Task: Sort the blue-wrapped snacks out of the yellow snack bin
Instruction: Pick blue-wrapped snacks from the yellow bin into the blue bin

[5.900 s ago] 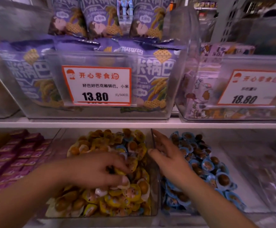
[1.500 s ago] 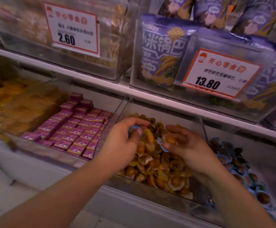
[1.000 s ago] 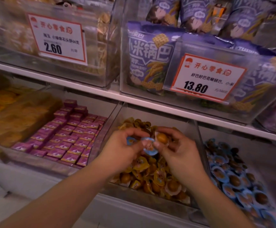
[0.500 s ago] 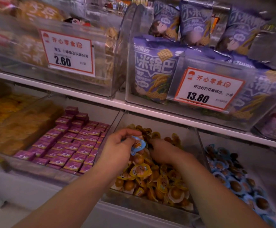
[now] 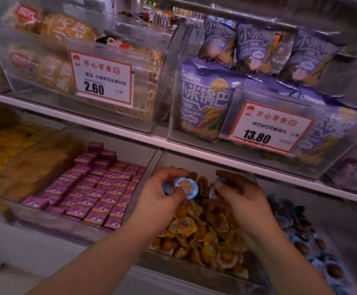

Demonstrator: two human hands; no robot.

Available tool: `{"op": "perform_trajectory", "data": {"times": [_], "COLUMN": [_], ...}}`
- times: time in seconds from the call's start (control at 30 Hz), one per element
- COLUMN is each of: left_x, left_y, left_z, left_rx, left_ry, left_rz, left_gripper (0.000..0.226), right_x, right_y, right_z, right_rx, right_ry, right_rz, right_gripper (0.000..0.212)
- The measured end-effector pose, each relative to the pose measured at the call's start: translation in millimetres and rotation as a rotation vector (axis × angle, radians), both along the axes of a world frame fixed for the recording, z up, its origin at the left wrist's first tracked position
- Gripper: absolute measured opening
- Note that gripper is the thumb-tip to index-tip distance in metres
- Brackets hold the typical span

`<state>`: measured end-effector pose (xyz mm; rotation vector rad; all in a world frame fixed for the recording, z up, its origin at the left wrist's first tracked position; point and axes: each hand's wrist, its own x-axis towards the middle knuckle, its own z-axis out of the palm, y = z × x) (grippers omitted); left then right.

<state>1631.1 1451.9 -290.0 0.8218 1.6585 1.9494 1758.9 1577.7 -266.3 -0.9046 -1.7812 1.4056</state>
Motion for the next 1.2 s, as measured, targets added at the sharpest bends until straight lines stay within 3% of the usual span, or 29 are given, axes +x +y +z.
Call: {"op": "perform_trajectory", "data": {"times": [0.07,0.1,0.17,0.23,0.4,0.53,0.63,0.77,0.87,0.97,1.1,1.2], "left_x": [11,19,33,43,56,58,51,38,36,35,33,24], "left_y": [1,2,5,9,18,20,27,36,38,37,37,33], "left_z": [-2,-4,-8,-12,-13,-9,-12,-27,-33,-31,-27,-26], "left_rx": [0.03,0.031,-0.015,-0.055,-0.1,0.004,-0.013,-0.229,-0.41,-0.554,-0.661,-0.821], "left_ry": [0.189,0.27,0.476,0.645,0.726,0.885,0.914,0.983,1.159,1.343,1.476,1.454], "left_rz": [0.028,0.032,0.053,0.023,-0.122,-0.221,-0.156,-0.179,-0.271,-0.316,-0.401,-0.451], "left_gripper": [0.022,0.022,0.027,0.043,0.071,0.06,0.042,0.034,0.045,0.05,0.055,0.064], "right_x": [8,10,12,12,33,63,89,131,162,175,152,122], "right_y": [-24,-34,-47,-50,-26,-1,29,91,130,145,124,86], "right_z": [3,4,3,3,9,12,14,3,-10,-18,-16,-10], "right_rx": [-0.636,-0.811,-0.941,-0.984,-0.727,-0.536,-0.467,-0.34,-0.233,-0.147,0.041,0.356], "right_ry": [0.265,0.294,0.315,0.383,0.356,0.354,0.293,0.149,-0.113,-0.198,-0.14,-0.165], "right_rz": [0.163,0.244,0.345,0.286,0.074,0.104,0.113,-0.186,-0.364,-0.468,-0.42,-0.237], "right_gripper": [0.023,0.031,0.039,0.034,0.025,0.021,0.014,0.014,0.036,0.035,0.017,0.023]}}
